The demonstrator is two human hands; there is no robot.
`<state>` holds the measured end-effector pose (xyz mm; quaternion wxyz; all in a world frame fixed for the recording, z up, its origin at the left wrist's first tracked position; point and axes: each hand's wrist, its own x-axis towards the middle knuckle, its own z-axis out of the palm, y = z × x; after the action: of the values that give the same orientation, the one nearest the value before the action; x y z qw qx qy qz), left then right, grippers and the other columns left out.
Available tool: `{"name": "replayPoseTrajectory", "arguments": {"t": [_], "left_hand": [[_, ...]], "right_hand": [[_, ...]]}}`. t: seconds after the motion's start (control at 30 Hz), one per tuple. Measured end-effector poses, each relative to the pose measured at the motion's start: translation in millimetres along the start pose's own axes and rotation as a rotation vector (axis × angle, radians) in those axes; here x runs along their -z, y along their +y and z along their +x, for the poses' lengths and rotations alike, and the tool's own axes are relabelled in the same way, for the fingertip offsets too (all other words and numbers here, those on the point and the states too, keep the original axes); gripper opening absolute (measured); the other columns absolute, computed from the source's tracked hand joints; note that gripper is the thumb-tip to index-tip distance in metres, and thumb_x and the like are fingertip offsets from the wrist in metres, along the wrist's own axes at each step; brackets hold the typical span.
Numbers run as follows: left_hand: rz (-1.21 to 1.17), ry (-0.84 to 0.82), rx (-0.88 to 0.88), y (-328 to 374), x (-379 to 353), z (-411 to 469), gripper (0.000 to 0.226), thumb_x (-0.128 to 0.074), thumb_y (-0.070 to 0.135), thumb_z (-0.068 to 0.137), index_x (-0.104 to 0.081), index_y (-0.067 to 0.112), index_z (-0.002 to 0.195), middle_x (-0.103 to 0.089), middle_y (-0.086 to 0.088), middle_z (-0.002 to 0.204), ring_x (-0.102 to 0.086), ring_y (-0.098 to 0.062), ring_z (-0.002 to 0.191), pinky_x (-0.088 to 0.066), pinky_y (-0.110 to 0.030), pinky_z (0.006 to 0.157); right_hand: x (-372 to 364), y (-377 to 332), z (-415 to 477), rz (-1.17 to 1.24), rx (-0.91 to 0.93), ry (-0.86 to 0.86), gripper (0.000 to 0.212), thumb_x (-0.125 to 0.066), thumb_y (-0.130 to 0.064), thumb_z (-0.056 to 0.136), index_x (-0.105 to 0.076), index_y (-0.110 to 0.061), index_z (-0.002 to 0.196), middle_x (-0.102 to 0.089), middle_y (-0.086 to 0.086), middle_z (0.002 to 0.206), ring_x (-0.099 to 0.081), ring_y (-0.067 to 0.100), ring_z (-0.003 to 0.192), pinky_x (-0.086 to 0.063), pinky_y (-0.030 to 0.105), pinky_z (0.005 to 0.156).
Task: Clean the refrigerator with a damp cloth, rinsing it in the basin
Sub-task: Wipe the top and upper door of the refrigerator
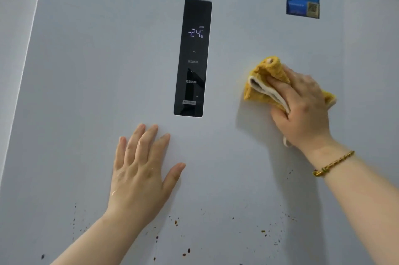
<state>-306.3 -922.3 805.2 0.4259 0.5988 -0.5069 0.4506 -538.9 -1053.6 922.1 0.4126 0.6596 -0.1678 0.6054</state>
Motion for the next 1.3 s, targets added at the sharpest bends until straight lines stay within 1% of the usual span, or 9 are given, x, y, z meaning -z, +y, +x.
{"name": "replayPoseTrajectory", "arguments": {"t": [0.1, 0.23, 0.4, 0.47, 0.63, 0.7, 0.9, 1.03, 1.3], "left_hand": [[-0.025, -0.007, 0.039, 6, 0, -1, 0.061, -0.013, 0.062, 0.089, -0.042, 0.017, 0.119, -0.033, -0.004, 0.132, -0.021, -0.022, 0.128, 0.0, -0.03, 0.107], [-0.122, -0.002, 0.079, 16, 2, -7, 0.062, -0.018, 0.063, 0.087, -0.042, 0.019, 0.123, -0.035, -0.005, 0.135, -0.018, -0.019, 0.128, -0.002, -0.025, 0.106], [-0.089, -0.07, -0.068, 37, -2, -22, 0.057, -0.01, 0.057, 0.091, -0.04, 0.02, 0.122, -0.033, -0.002, 0.131, -0.027, -0.021, 0.126, -0.004, -0.024, 0.109], [-0.064, -0.108, -0.081, 41, -7, -26, 0.057, -0.009, 0.055, 0.092, -0.04, 0.019, 0.123, -0.034, -0.001, 0.131, -0.028, -0.021, 0.126, -0.003, -0.024, 0.11], [0.0, -0.112, -0.081, 41, -9, -25, 0.058, -0.009, 0.054, 0.093, -0.043, 0.016, 0.12, -0.036, -0.003, 0.13, -0.029, -0.023, 0.125, 0.0, -0.023, 0.111], [-0.012, -0.115, -0.064, 43, -9, -24, 0.058, -0.009, 0.055, 0.092, -0.043, 0.017, 0.119, -0.036, -0.002, 0.13, -0.028, -0.023, 0.125, 0.0, -0.022, 0.111], [-0.011, -0.111, -0.056, 45, -15, -28, 0.06, -0.01, 0.056, 0.092, -0.041, 0.014, 0.123, -0.033, -0.005, 0.133, -0.02, -0.023, 0.131, 0.002, -0.023, 0.112], [-0.016, -0.114, -0.049, 46, -17, -28, 0.061, -0.009, 0.057, 0.092, -0.037, 0.015, 0.125, -0.031, -0.005, 0.134, -0.008, -0.016, 0.131, 0.004, -0.024, 0.112], [-0.009, -0.1, -0.072, 43, -19, -29, 0.059, -0.01, 0.055, 0.093, -0.037, 0.015, 0.127, -0.03, -0.005, 0.135, -0.008, -0.015, 0.132, 0.004, -0.023, 0.113]], "right_hand": [[-5, -27, -19, 0.016, -0.155, 0.081, 0.048, -0.04, -0.018, 0.074, -0.059, -0.005, 0.116, -0.054, 0.025, 0.126, -0.042, 0.034, 0.113, -0.029, 0.048, 0.101], [0, -51, -82, 0.023, 0.222, -0.022, 0.035, -0.044, -0.024, 0.085, -0.05, -0.018, 0.118, -0.051, 0.012, 0.131, -0.042, 0.028, 0.12, -0.024, 0.041, 0.108], [12, -21, -88, 0.049, 0.59, -0.173, 0.029, -0.031, -0.031, 0.096, -0.05, -0.019, 0.115, -0.039, 0.008, 0.134, -0.041, 0.027, 0.123, -0.023, 0.04, 0.109], [14, 2, -72, 0.01, 0.535, -0.158, 0.035, -0.025, -0.035, 0.097, -0.047, -0.018, 0.12, -0.039, 0.01, 0.134, -0.04, 0.029, 0.121, -0.021, 0.039, 0.108], [19, 36, -52, -0.007, 0.003, 0.004, 0.043, -0.045, -0.019, 0.078, -0.047, -0.015, 0.12, -0.052, 0.022, 0.127, -0.039, 0.03, 0.112, -0.026, 0.041, 0.096], [21, 30, -64, -0.003, -0.056, 0.023, 0.044, -0.045, -0.019, 0.077, -0.047, -0.015, 0.121, -0.047, 0.018, 0.131, -0.038, 0.031, 0.114, -0.026, 0.041, 0.097], [31, -6, -161, 0.005, 0.314, -0.17, 0.034, -0.029, -0.04, 0.095, -0.05, -0.022, 0.115, -0.039, 0.009, 0.135, -0.029, 0.025, 0.131, -0.021, 0.038, 0.108], [33, 16, -138, -0.019, 0.497, -0.227, 0.036, -0.025, -0.038, 0.097, -0.049, -0.021, 0.118, -0.038, 0.008, 0.136, -0.029, 0.025, 0.135, -0.019, 0.038, 0.111], [19, -15, -122, -0.002, -0.272, 0.056, 0.045, -0.042, -0.019, 0.077, -0.045, -0.014, 0.122, -0.041, 0.016, 0.133, -0.037, 0.033, 0.117, -0.024, 0.046, 0.102]]}}
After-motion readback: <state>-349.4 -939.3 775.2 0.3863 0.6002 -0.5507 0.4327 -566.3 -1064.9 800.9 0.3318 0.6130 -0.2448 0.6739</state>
